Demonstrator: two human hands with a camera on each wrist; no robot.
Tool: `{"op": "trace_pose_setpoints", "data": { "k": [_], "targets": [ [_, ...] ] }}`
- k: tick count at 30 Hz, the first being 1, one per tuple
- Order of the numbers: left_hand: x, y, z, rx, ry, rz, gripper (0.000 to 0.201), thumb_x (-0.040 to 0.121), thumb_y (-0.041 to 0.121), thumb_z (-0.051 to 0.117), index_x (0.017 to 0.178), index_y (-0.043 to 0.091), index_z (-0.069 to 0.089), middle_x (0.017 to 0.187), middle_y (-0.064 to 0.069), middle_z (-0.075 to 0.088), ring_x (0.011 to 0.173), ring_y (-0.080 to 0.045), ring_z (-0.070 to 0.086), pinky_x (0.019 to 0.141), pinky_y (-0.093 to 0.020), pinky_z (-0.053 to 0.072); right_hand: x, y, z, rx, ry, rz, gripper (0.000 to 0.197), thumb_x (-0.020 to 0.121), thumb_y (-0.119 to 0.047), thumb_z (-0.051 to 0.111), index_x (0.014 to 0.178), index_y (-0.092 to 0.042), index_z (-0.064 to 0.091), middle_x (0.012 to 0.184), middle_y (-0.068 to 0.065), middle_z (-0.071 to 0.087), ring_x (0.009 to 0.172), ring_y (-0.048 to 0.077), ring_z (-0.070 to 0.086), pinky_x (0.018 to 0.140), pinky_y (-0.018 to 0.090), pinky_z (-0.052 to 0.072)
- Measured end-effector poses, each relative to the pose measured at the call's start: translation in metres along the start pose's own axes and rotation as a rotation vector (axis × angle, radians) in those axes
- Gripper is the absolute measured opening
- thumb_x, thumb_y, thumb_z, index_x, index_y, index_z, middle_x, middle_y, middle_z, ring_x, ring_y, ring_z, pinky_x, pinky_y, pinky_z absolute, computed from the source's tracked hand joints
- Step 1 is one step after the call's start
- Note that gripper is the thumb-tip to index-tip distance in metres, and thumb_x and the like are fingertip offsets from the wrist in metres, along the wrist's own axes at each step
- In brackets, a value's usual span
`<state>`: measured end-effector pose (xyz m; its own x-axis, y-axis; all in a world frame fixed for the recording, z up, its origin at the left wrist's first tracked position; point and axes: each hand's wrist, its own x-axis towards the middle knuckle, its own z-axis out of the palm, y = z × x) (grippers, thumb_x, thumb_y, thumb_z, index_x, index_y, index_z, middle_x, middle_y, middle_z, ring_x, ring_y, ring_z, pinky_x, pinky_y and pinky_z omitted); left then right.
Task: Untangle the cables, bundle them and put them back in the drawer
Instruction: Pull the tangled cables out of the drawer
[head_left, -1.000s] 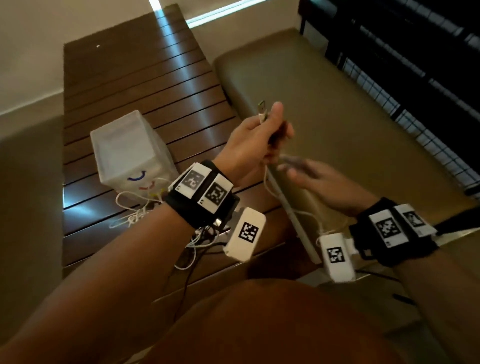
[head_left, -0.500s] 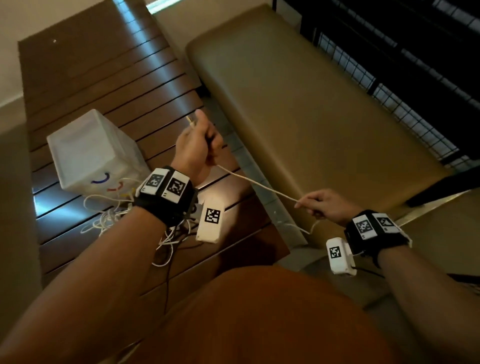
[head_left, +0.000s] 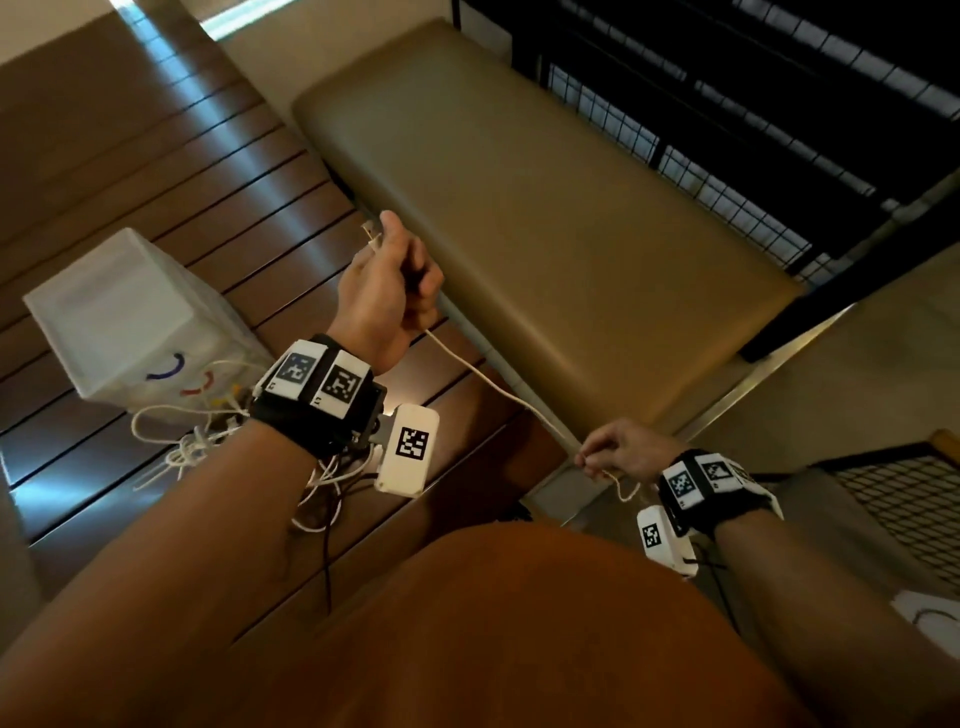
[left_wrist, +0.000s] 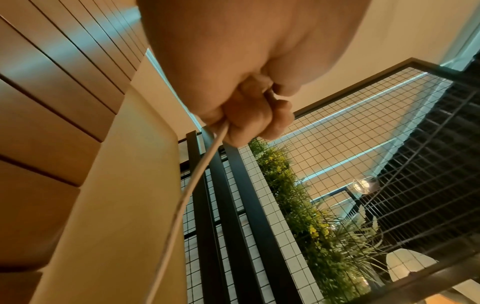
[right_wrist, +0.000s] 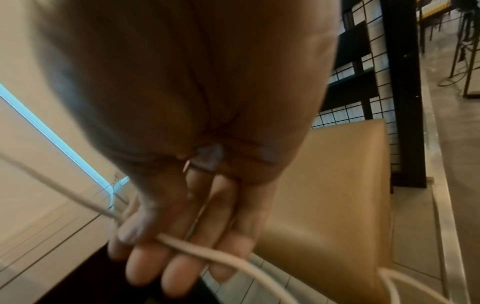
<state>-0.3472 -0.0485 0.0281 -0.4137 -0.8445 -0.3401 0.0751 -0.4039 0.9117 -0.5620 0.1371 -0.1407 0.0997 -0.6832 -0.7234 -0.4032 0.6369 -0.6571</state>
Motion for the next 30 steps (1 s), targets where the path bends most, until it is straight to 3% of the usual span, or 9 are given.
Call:
{"op": "trace_pose_setpoints", "data": {
  "k": [5, 9, 13, 15, 18, 21, 23, 26, 30],
  "targets": [
    [-0.038, 0.012, -0.033, -0.052, -0.056, 0.052, 0.05, 0.103, 0.047, 0.023, 0.067, 0.018, 0.04, 0.051, 0.002, 0.041, 0.044, -0.012, 0.025, 0.039, -0.021, 0.021, -0.011, -0.005, 0.045, 0.047, 0.217, -0.075, 0.009, 0.089, -0.013, 0.066, 0.094, -0.018, 0.071, 0.088, -0.005, 0.069, 0.082, 0.005, 0.062, 0.067, 0.011, 0.044],
    [-0.068, 0.02, -0.07, -0.068, -0.079, 0.115, 0.049, 0.103, 0.046, 0.022, 0.068, 0.018, 0.041, 0.052, 0.001, 0.04, 0.045, -0.012, 0.026, 0.042, -0.022, 0.019, -0.014, -0.011, 0.086, -0.032, 0.195, -0.068, 0.012, 0.093, -0.015, 0.06, 0.094, -0.015, 0.073, 0.093, 0.004, 0.069, 0.087, 0.016, 0.062, 0.084, 0.033, 0.05],
    [-0.1, 0.028, -0.127, -0.113, -0.102, 0.147, 0.049, 0.103, 0.048, 0.023, 0.069, 0.019, 0.042, 0.053, 0.001, 0.041, 0.046, -0.011, 0.029, 0.041, -0.023, 0.022, -0.017, -0.024, 0.135, -0.18, 0.258, 0.001, 0.018, 0.095, -0.008, 0.055, 0.103, -0.008, 0.072, 0.104, 0.006, 0.07, 0.101, 0.017, 0.063, 0.092, 0.028, 0.047],
    [-0.112, 0.032, -0.151, -0.119, -0.081, 0.164, 0.049, 0.103, 0.047, 0.022, 0.069, 0.019, 0.042, 0.053, 0.002, 0.041, 0.047, -0.012, 0.03, 0.042, -0.023, 0.022, -0.014, -0.033, 0.151, -0.18, 0.341, -0.021, 0.017, 0.094, -0.006, 0.057, 0.101, -0.008, 0.072, 0.098, 0.007, 0.071, 0.094, 0.018, 0.066, 0.083, 0.026, 0.052],
    [-0.116, 0.033, -0.156, -0.11, -0.061, 0.173, 0.048, 0.104, 0.046, 0.022, 0.07, 0.018, 0.043, 0.053, 0.002, 0.041, 0.049, -0.012, 0.029, 0.045, -0.026, 0.019, -0.014, -0.036, 0.153, -0.212, 0.449, -0.042, 0.011, 0.091, -0.013, 0.064, 0.096, -0.014, 0.073, 0.093, 0.002, 0.072, 0.083, 0.011, 0.066, 0.065, 0.013, 0.044],
    [-0.122, 0.031, -0.171, -0.109, -0.081, 0.162, 0.048, 0.104, 0.045, 0.023, 0.07, 0.018, 0.044, 0.052, 0.002, 0.04, 0.049, -0.013, 0.028, 0.045, -0.024, 0.018, -0.018, -0.047, 0.159, -0.265, 0.427, -0.031, 0.004, 0.085, -0.019, 0.072, 0.083, -0.022, 0.074, 0.089, -0.002, 0.072, 0.087, 0.012, 0.064, 0.075, 0.023, 0.045],
    [-0.125, 0.03, -0.186, -0.108, -0.093, 0.173, 0.047, 0.103, 0.045, 0.024, 0.071, 0.018, 0.045, 0.053, 0.002, 0.04, 0.05, -0.012, 0.027, 0.044, -0.023, 0.019, -0.022, -0.062, 0.159, -0.306, 0.35, 0.001, 0.009, 0.08, -0.018, 0.076, 0.076, -0.025, 0.072, 0.085, -0.005, 0.071, 0.086, 0.01, 0.064, 0.074, 0.022, 0.045],
    [-0.13, 0.034, -0.203, -0.099, -0.123, 0.181, 0.043, 0.103, 0.043, 0.028, 0.073, 0.018, 0.048, 0.055, 0.002, 0.041, 0.048, -0.01, 0.029, 0.042, -0.021, 0.027, -0.027, -0.098, 0.149, -0.356, 0.18, 0.04, 0.017, 0.079, -0.014, 0.077, 0.092, -0.025, 0.071, 0.09, -0.009, 0.072, 0.089, 0.003, 0.064, 0.082, 0.021, 0.048],
    [-0.129, 0.037, -0.221, -0.037, -0.064, 0.211, 0.03, 0.102, 0.025, 0.04, 0.073, 0.019, 0.044, 0.052, 0.005, 0.042, 0.042, -0.006, 0.027, 0.038, -0.016, 0.026, -0.013, -0.161, 0.141, -0.39, 0.268, -0.154, 0.021, 0.09, -0.024, 0.065, 0.111, -0.022, 0.068, 0.112, -0.009, 0.064, 0.105, 0.008, 0.058, 0.095, 0.029, 0.042]
  ]
}}
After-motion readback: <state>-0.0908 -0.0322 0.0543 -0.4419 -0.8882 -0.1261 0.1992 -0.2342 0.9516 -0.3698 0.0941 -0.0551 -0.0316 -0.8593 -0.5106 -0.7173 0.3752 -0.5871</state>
